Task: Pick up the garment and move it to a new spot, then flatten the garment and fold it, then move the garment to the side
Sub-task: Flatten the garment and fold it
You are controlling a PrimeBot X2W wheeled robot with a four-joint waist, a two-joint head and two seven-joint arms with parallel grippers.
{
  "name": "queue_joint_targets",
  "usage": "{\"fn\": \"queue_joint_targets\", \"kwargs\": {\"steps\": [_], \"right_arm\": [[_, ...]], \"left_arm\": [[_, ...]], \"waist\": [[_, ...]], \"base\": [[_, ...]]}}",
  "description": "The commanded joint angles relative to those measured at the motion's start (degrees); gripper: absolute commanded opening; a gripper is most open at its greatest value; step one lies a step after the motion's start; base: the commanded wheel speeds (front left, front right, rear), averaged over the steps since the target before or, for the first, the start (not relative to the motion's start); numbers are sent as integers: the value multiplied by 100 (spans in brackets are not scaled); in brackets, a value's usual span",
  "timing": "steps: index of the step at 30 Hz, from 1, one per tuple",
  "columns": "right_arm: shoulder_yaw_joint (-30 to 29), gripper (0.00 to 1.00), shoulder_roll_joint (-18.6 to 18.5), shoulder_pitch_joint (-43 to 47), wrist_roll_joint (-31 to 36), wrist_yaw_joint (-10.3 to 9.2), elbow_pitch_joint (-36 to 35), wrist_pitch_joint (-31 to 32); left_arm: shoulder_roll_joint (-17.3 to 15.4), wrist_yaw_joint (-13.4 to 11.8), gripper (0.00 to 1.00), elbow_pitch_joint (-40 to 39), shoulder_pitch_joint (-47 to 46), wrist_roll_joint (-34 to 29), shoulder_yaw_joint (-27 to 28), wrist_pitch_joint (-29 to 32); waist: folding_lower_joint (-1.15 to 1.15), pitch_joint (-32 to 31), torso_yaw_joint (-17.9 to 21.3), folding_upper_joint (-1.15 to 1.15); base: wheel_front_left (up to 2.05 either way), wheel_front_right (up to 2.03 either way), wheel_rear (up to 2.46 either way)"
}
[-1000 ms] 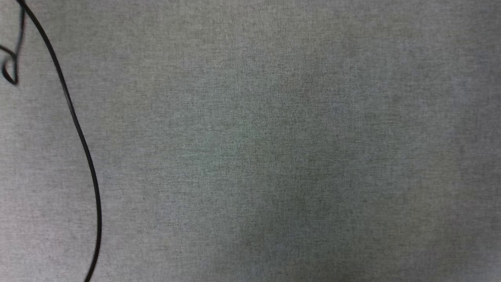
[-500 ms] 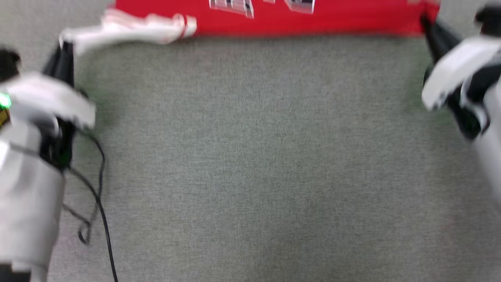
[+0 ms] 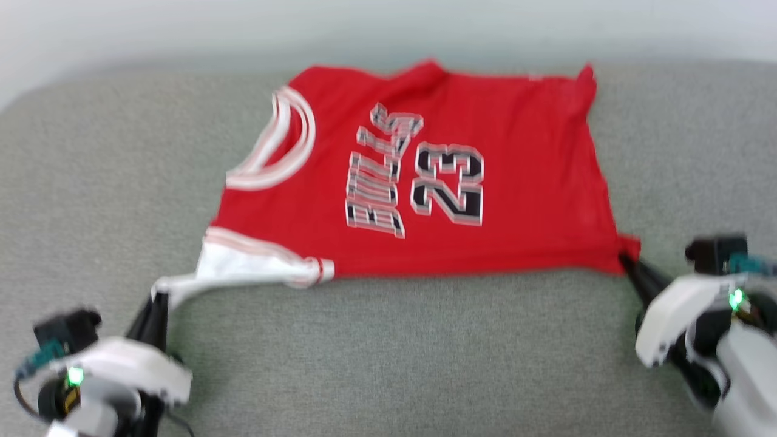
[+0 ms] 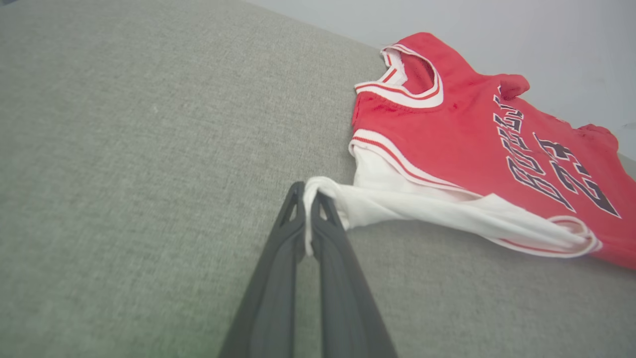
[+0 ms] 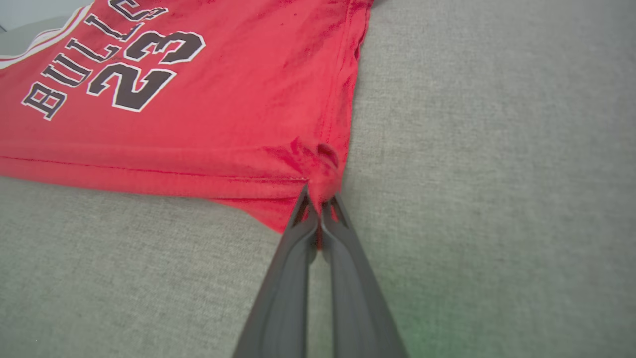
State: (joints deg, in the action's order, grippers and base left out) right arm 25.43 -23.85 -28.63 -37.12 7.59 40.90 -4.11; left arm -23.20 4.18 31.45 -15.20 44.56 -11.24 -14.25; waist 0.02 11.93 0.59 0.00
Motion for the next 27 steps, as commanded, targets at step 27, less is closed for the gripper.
{"fn": "queue_joint_targets", "kwargs": {"steps": [27], "right_arm": [[-2833,0,1260,4246,1534,-18,-3620,1604]], "left_arm": [[-497,-763,0,-2360,2559,470,175,909]], "waist": [[-2,-1064,-349,0]], "base": [[0,0,0]]}}
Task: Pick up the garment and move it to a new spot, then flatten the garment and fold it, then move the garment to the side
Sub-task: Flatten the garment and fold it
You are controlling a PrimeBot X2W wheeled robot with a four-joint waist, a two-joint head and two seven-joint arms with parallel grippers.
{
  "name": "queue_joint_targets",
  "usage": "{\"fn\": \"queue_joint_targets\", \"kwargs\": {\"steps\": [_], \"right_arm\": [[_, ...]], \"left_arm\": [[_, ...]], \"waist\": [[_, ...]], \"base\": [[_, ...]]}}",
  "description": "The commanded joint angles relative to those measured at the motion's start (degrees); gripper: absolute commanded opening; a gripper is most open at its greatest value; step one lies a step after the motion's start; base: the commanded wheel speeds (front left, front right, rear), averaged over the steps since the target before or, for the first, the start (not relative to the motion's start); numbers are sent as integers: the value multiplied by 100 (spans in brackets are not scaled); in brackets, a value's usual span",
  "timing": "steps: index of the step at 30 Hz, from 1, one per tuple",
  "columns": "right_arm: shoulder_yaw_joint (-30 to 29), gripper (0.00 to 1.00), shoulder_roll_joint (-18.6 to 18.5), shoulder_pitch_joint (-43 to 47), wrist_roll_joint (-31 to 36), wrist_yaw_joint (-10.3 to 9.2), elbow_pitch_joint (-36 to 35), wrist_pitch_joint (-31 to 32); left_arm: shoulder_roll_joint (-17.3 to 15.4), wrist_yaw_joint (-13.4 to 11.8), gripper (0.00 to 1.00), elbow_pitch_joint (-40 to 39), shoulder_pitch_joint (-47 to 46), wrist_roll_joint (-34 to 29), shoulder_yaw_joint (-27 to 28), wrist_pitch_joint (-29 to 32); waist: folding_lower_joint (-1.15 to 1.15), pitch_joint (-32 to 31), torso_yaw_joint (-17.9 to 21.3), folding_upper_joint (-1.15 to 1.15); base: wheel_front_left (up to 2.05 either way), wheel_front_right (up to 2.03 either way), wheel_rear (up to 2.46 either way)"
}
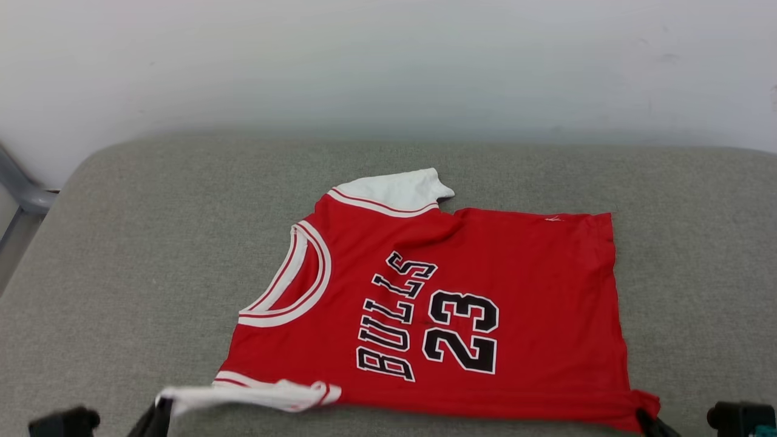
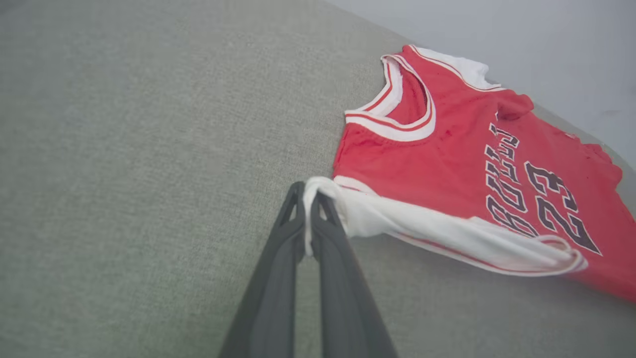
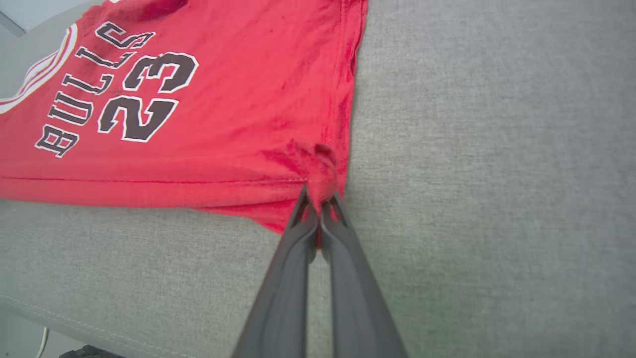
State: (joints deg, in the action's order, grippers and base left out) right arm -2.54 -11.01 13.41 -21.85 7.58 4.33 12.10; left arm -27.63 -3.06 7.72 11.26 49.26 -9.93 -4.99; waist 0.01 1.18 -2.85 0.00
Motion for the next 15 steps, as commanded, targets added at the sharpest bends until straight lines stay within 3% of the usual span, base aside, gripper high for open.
{"fn": "queue_joint_targets", "kwargs": {"steps": [1,6,15], "right_arm": [[-74,0,10,7,70,-16,-117,77],[-138,0,55,-531,273,-15,-525,398],[147,0,-106,-1653,270,-14,-199,495]], "left_arm": [[-53,-35,0,-67,-210,-23,24,15],[3,-51,0,-85,-965,-196,-186,227],[234,194,0,623,-2248,-386,-502,267]], "waist": [[-1,56,-12,0],[-1,348,30,0],[-1,1030,150,0]], "base": [[0,0,0],[0,0,0],[0,0,0]]}}
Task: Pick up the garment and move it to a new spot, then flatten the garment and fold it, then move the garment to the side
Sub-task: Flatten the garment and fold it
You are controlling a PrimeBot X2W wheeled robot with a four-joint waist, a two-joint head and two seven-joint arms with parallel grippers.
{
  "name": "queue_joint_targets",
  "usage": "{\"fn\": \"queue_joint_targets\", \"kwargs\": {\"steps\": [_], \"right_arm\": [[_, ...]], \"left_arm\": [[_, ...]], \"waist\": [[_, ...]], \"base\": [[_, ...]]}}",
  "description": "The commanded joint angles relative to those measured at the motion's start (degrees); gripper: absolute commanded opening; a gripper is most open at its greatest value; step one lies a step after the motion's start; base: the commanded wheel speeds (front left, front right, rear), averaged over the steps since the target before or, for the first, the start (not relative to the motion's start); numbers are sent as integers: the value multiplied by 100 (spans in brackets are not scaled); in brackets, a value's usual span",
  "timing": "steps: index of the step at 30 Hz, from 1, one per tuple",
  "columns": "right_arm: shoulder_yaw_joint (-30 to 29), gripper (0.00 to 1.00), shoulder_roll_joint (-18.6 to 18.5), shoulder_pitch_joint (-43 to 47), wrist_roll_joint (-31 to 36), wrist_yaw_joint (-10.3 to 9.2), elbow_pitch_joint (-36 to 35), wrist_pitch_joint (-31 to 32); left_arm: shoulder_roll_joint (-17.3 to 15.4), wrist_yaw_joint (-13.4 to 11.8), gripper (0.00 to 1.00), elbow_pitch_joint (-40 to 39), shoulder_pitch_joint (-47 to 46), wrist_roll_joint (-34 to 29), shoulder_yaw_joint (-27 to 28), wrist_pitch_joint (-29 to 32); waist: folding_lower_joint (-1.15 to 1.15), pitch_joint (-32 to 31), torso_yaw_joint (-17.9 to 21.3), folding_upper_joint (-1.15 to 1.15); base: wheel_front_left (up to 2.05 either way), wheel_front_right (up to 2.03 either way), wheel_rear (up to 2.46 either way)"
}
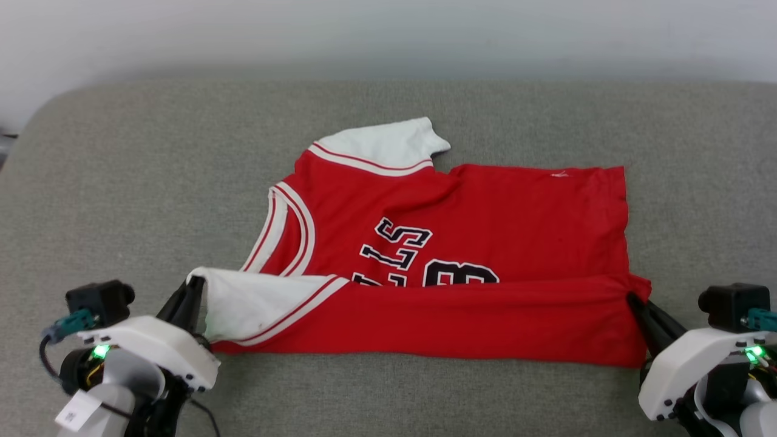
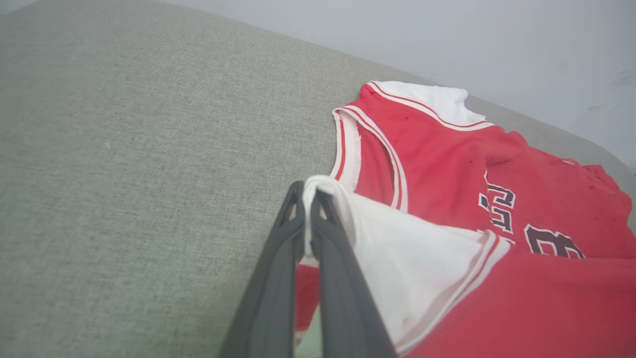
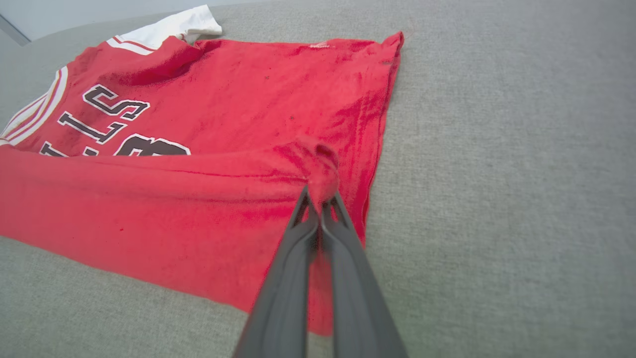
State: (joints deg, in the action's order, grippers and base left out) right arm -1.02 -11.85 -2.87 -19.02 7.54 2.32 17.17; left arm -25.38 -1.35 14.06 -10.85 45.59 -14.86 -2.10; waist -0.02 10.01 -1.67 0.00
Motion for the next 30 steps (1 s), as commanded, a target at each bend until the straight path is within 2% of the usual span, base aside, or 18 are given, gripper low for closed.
{"fn": "queue_joint_targets", "kwargs": {"steps": [1,8,14,15,16,17,18,19,25,30], "right_arm": [[33,0,-53,-124,-10,-11,94,-33],[254,0,-141,-545,-154,-11,939,-308],[551,0,-188,-741,-348,-11,1690,-464],[605,0,-194,-769,-385,-11,1783,-506],[663,16,-200,-796,-428,-11,1856,-556],[715,41,-193,-819,-487,-11,1878,-664],[732,78,-203,-836,-511,-11,1886,-788],[732,100,-216,-850,-523,-11,1887,-939],[547,100,-98,-750,-449,-9,1600,-2019],[241,100,61,-554,-130,-9,1262,-2418]], "left_arm": [[33,60,0,88,-156,-34,-51,-13],[252,356,0,925,-840,-86,-279,-30],[375,597,0,1608,-1193,11,-441,125],[381,627,2,1698,-1215,31,-451,120],[381,644,28,1775,-1245,52,-447,104],[380,653,49,1854,-1281,74,-425,75],[376,668,92,1907,-1297,94,-407,55],[359,675,100,1963,-1304,86,-388,-3],[216,555,100,2088,-1234,80,-248,-205],[-58,340,100,1871,-1141,94,-139,-45]], "waist": [[2,218,33,0],[2,594,21,0],[2,690,66,0],[2,675,78,0],[2,652,89,0],[2,613,99,0],[2,569,109,0],[2,510,121,0],[2,99,183,0],[2,-210,229,0]], "base": [[0,0,0],[0,0,0],[0,0,0],[0,0,0],[0,0,0],[0,0,0],[0,0,0],[0,0,0],[0,0,0],[0,0,0]]}}
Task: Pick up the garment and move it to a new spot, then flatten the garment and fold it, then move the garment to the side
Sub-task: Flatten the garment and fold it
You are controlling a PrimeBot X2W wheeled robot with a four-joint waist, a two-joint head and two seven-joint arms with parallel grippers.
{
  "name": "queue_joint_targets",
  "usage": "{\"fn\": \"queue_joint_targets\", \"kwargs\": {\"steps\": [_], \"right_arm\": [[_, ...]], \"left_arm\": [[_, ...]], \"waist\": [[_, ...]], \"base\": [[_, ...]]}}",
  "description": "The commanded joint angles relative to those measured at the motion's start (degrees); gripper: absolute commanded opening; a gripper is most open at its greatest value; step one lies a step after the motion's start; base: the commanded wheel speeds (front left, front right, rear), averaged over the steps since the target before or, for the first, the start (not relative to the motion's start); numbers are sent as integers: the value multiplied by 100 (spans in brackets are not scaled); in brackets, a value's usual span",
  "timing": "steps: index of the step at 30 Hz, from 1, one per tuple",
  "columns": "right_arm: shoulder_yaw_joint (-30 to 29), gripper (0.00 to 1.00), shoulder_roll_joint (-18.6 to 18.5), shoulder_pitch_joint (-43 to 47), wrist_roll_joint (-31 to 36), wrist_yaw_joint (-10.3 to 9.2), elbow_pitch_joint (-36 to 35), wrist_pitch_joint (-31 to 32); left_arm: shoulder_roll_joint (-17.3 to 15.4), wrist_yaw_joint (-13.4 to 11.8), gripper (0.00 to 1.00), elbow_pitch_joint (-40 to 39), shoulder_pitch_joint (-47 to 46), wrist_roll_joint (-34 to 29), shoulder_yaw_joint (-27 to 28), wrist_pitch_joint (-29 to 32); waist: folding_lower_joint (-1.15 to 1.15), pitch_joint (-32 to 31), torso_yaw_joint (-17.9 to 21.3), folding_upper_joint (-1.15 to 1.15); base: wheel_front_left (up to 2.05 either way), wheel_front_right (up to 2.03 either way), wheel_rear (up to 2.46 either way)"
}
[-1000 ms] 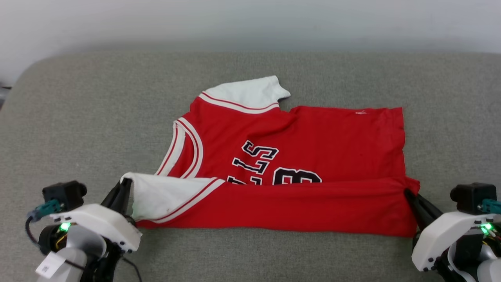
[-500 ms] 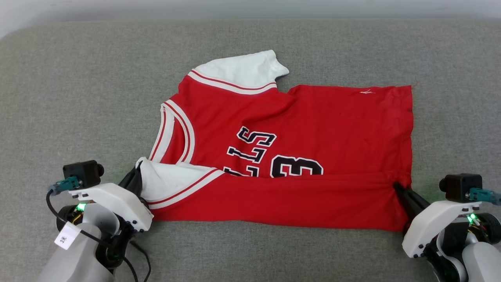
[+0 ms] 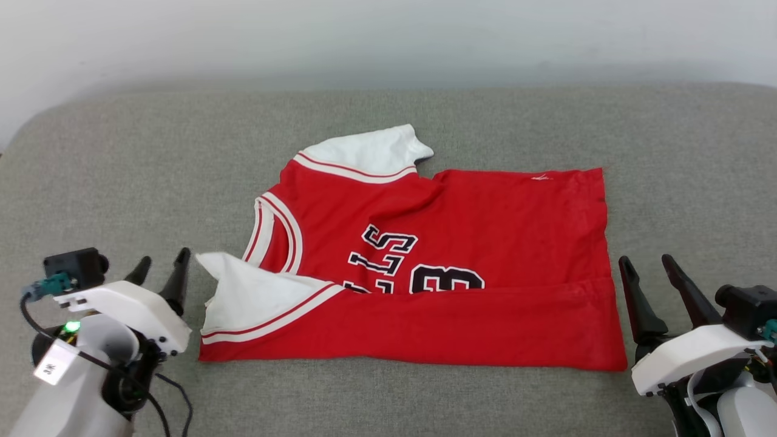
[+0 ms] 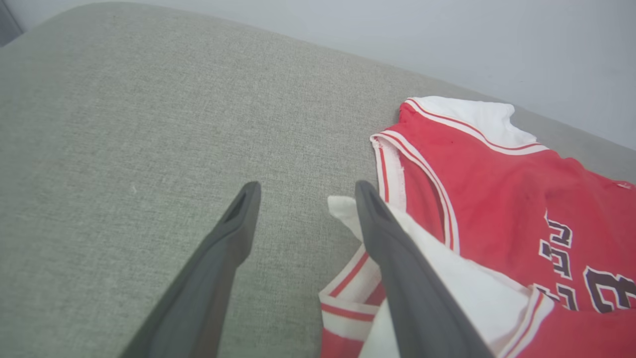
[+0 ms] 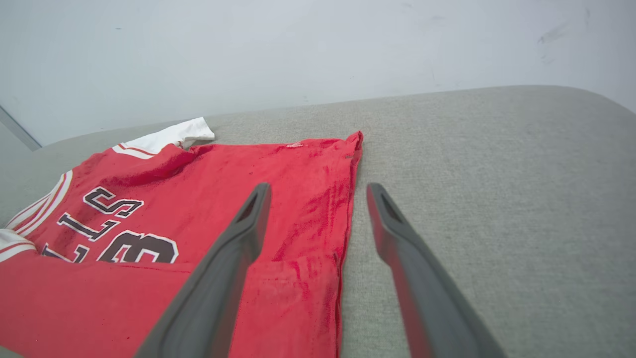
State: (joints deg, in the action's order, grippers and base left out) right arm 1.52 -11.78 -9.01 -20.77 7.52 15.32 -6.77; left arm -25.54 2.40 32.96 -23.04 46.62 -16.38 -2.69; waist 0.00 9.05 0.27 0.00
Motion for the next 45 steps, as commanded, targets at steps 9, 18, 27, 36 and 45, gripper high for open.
{"fn": "queue_joint_targets", "kwargs": {"steps": [9,18,27,36,45], "right_arm": [[-323,100,361,465,388,-7,-707,191],[-433,100,573,686,494,-6,-1126,470],[-346,100,602,465,410,-7,-1233,574],[-425,100,523,304,304,-7,-1081,610],[-618,100,338,302,31,-7,-977,1082]], "left_arm": [[-646,-294,100,-829,339,344,125,1260],[-1164,-790,100,-2166,834,995,45,3190],[-1118,-1174,100,-2398,928,1102,-161,3805],[-796,-1036,71,-1879,911,1102,-565,4004],[-723,-843,0,-1991,787,978,-612,3719]], "waist": [[0,-324,97,0],[0,-246,164,0],[0,219,350,0],[0,470,474,0],[0,325,392,0]], "base": [[0,0,0],[0,0,0],[0,0,0],[0,0,0],[0,0,0]]}}
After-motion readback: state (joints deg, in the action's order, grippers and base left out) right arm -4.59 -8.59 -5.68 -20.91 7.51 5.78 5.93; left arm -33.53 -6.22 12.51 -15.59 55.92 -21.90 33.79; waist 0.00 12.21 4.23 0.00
